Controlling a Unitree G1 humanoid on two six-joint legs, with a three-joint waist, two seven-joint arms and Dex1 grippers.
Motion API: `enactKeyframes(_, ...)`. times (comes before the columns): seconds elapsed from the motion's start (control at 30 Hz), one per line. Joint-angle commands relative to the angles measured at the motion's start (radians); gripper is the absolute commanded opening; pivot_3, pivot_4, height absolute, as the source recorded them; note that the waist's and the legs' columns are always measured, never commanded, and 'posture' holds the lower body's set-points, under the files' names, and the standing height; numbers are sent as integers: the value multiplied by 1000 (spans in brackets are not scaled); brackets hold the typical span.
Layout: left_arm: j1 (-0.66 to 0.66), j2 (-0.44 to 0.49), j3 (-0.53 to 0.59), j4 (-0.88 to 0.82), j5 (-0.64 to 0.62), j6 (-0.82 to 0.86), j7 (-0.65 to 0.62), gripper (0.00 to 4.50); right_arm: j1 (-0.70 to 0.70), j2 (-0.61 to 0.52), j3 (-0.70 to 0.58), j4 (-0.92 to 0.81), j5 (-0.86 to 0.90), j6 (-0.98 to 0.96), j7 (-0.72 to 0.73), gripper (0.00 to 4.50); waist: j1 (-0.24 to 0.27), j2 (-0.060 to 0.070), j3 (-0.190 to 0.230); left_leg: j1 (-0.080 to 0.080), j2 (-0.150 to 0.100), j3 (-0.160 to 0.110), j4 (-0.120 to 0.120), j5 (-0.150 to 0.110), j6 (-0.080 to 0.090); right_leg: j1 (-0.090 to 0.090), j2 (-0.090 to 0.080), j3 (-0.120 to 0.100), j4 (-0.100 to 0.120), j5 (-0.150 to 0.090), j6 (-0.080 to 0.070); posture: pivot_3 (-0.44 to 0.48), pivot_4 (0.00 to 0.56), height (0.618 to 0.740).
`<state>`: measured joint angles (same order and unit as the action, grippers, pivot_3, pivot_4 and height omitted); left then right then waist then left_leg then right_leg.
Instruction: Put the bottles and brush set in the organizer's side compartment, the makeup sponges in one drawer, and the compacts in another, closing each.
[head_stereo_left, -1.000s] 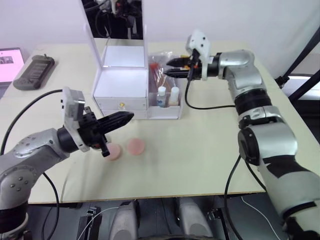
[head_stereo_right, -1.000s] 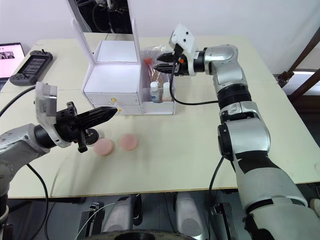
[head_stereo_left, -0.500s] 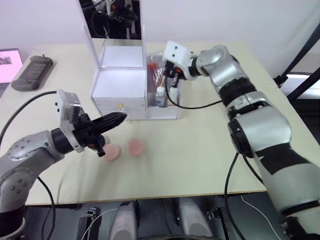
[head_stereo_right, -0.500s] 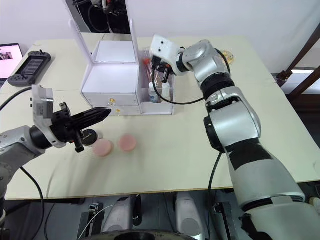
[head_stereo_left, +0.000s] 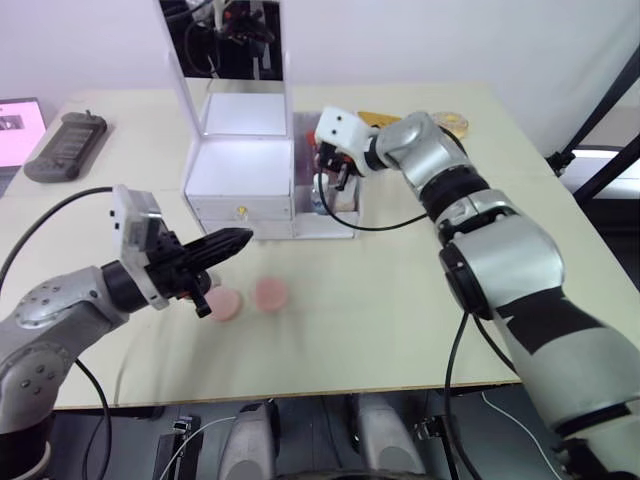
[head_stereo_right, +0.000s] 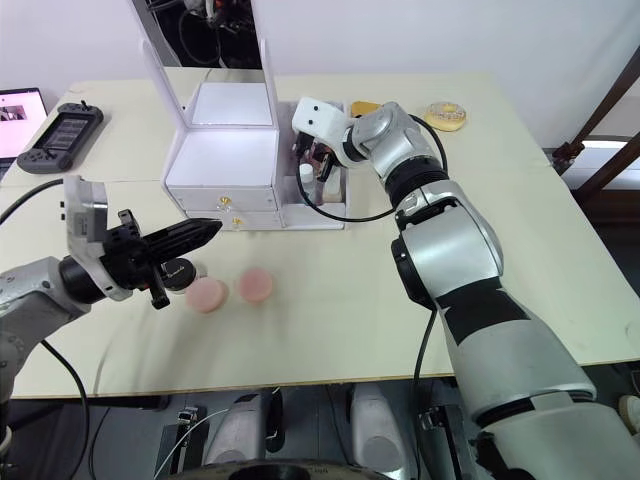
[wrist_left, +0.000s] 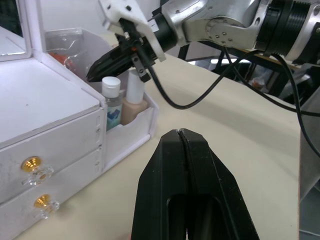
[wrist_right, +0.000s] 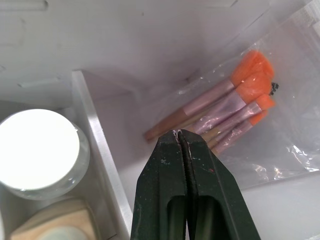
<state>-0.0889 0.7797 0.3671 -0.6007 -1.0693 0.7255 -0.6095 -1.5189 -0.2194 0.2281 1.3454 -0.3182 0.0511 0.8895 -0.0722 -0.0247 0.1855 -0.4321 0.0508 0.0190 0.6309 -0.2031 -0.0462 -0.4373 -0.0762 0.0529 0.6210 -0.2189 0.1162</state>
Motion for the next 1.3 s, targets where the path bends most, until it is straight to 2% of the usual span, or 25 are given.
enactKeyframes(0.03,1,0,38,-19,-15,-28,-16,0,-81,-52,-62,-49,67,-4,93,64,1,0,0,0,0,0,0,0,0,0,0,0,0,0,0,0,150,738)
enactKeyframes(0.2,-5,7,66,11,-26,-40,-53,0,-101,-132,-143,-124,170,9,253,64,3,0,0,0,0,0,0,0,0,1,0,0,-1,0,0,0,150,738)
enactKeyframes(0.3,-9,17,80,40,-15,-45,-80,0,-58,-193,-194,-225,244,56,341,64,2,0,0,0,0,0,0,0,0,1,0,0,-1,0,0,0,150,738)
enactKeyframes(0.33,-4,28,89,60,5,-52,-98,0,-7,-227,-213,-303,279,79,385,305,2,0,0,0,0,0,0,0,0,1,0,0,-1,0,0,0,150,738)
enactKeyframes(0.4,14,55,105,107,68,-82,-144,0,126,-291,-247,-501,356,190,463,829,6,-1,-1,0,0,0,0,0,0,1,0,-1,-1,0,0,0,150,738)
enactKeyframes(0.43,20,62,109,139,119,-119,-160,0,197,-319,-258,-606,389,247,483,1235,13,-1,-1,1,0,-1,0,0,0,3,0,-1,-1,-1,1,0,150,738)
enactKeyframes(0.47,25,67,116,174,158,-154,-181,254,268,-347,-272,-708,422,307,490,1828,17,-1,0,2,0,-1,0,0,0,4,0,-1,-2,-1,1,0,150,738)
enactKeyframes(0.53,44,75,141,254,210,-211,-237,831,438,-397,-320,-902,485,337,479,2821,21,0,0,2,0,0,-1,0,0,4,-1,-1,-3,-1,1,0,150,738)
enactKeyframes(0.6,70,95,166,345,270,-273,-298,1797,619,-446,-377,-1065,535,382,457,3801,25,0,0,3,0,1,-2,0,0,4,-1,-1,-4,-1,1,0,150,738)
enactKeyframes(0.63,81,105,179,391,296,-300,-328,2449,701,-470,-403,-1126,555,393,450,4426,24,0,0,3,0,1,-2,0,0,3,-1,-1,-3,-1,1,0,150,738)
enactKeyframes(0.7,94,118,196,464,332,-346,-374,3311,821,-511,-432,-1211,585,395,446,4500,28,1,1,4,0,2,-3,0,0,3,-1,0,-3,-2,1,0,150,738)
enactKeyframes(0.77,115,134,229,564,372,-401,-418,4456,943,-546,-498,-1270,617,419,408,4500,26,1,1,4,1,2,-2,0,0,3,-1,0,-3,-2,1,0,150,738)
enactKeyframes(0.87,149,151,268,691,422,-475,-480,4456,1101,-582,-579,-1282,621,349,358,4500,25,1,0,5,1,3,-1,-1,-1,4,-2,0,-5,-1,0,0,150,738)
enactKeyframes(0.97,178,161,310,817,459,-541,-523,4456,1227,-601,-650,-1225,621,288,307,4500,26,0,0,6,0,4,-1,-1,-1,5,-5,0,-7,0,-1,0,150,738)
enactKeyframes(1.1,211,160,336,908,485,-592,-559,4456,1297,-616,-679,-1129,614,194,265,4500,22,0,0,6,0,6,-1,-2,-2,4,-7,0,-8,1,-3,0,150,738)
enactKeyframes(1.3,246,148,354,918,482,-599,-566,4456,1300,-622,-677,-1100,645,163,228,4500,16,0,0,6,1,6,-2,-2,-2,3,-6,-1,-8,1,-4,0,150,738)
